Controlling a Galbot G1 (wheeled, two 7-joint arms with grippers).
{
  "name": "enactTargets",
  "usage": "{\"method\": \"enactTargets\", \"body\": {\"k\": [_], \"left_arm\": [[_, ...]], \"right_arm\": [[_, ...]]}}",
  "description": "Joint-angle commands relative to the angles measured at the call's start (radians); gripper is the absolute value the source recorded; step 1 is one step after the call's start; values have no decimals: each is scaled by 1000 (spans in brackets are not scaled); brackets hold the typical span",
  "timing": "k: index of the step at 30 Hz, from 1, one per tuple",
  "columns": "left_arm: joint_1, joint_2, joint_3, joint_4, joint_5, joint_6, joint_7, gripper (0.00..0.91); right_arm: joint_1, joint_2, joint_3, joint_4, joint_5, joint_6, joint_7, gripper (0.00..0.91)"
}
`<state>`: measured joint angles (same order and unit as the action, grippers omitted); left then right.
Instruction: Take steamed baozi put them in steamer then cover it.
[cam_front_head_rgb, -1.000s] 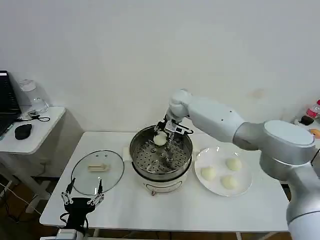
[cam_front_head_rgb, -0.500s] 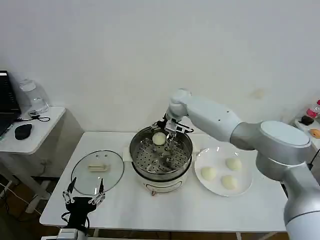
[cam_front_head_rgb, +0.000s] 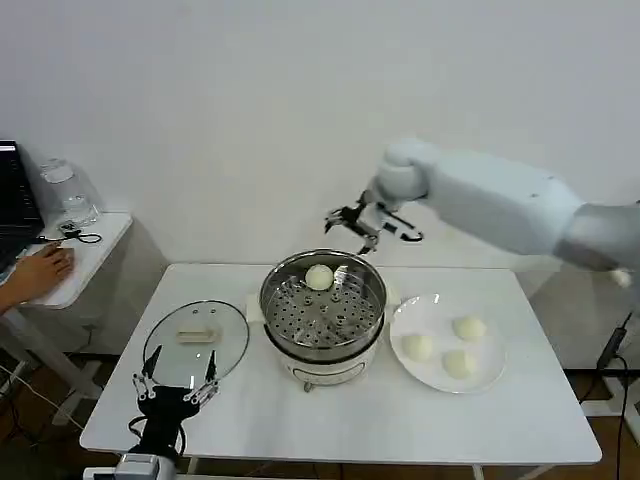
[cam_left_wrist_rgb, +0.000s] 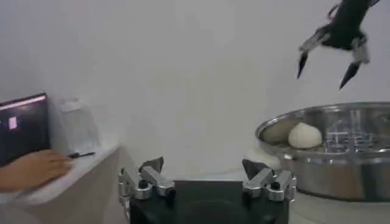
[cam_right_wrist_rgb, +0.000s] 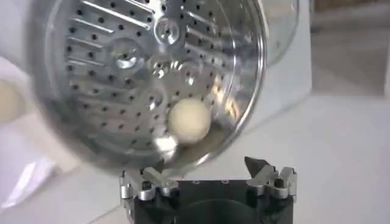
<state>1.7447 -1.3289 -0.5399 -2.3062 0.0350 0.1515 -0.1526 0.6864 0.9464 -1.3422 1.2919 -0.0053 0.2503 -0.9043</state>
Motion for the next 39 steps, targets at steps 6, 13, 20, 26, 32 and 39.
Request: {"method": "enactTargets", "body": {"k": [6,13,20,26,32,39], "left_arm": [[-14,15,29,1,20,6,2,907],[-37,22,12,3,19,19,3,907],[-40,18,1,9,19,20,2,907],[-34,17,-14,8,17,16,3,907],[-35,18,-23,10,16,14,5,907],[-42,11,-22,11,17,15,4,907]], "right_arm": [[-151,-551,-27,331,113,-250,-73,907],[-402,-475,128,205,69,-276,-69,907],[-493,-327,186,78,51,-282,-57,907],[-530,-208,214,-16,67,-292,-39,907],[-543,-146,225,-69,52,-294,-26,907],[-558,-108,235,-123,20,-288,-25,907]]}}
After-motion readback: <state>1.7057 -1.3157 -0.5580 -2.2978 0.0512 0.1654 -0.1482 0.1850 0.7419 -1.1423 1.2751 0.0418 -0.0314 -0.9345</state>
